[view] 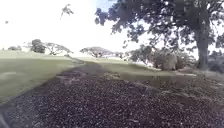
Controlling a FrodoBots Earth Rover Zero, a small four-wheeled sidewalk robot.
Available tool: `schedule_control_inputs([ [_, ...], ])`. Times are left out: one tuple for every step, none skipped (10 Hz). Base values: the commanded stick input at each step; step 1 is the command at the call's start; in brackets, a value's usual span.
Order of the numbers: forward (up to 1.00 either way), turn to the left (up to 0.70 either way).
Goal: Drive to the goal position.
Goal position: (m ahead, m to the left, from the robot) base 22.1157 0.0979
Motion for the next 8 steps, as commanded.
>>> schedule_control_inputs([
  [0.5,0.0],
  [0.5,0.0],
  [0.5,0.0],
  [0.5,0.0],
  [0.5,0.0],
  [0.5,0.0],
  [0.5,0.0],
  [0.5,0.0],
])
